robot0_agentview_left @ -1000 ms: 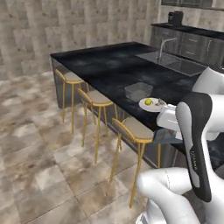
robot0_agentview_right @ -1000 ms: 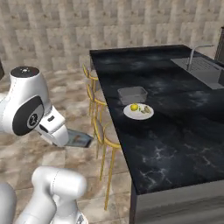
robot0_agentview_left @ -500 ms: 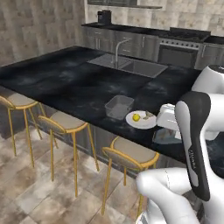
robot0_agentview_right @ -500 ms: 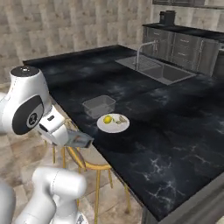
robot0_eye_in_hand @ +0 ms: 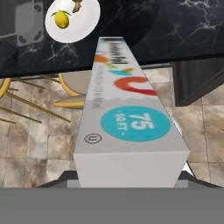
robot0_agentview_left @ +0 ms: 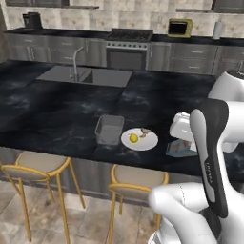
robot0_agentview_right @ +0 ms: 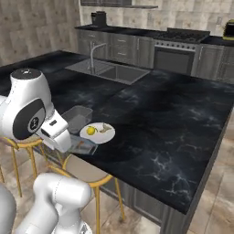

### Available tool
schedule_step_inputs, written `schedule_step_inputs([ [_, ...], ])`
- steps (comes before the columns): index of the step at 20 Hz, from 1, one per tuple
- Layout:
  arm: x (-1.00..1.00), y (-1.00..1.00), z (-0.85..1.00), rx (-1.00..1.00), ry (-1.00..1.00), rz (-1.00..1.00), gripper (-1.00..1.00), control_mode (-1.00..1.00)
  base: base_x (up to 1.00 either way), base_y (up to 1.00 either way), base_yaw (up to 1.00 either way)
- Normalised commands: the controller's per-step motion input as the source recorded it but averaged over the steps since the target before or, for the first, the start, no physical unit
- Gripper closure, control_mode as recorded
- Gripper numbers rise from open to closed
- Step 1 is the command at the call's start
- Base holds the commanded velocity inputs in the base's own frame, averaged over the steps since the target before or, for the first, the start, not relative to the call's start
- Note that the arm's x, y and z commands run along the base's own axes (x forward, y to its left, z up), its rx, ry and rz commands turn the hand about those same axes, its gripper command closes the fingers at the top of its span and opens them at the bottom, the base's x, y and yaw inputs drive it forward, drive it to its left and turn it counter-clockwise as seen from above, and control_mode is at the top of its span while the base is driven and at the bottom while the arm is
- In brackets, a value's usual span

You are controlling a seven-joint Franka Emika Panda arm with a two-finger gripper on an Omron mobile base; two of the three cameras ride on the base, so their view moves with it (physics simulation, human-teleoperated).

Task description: Retrieve the tupperware and aluminum foil from the cabinet and place them on the dining counter near the plate with mushroom and lemon to prepare for storing leftovers.

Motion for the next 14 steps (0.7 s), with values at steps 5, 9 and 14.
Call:
schedule_step_inputs([
  [5,0.0,0.0,0.0,0.0,0.0,0.0,1.0,1.0,0.43,0.41,-0.62],
  [9,0.0,0.0,0.0,0.0,0.0,0.0,1.0,1.0,0.45,0.48,-0.57],
  [14,0.16,0.0,0.0,0.0,0.0,0.0,1.0,-1.0,0.36,0.23,-0.12],
])
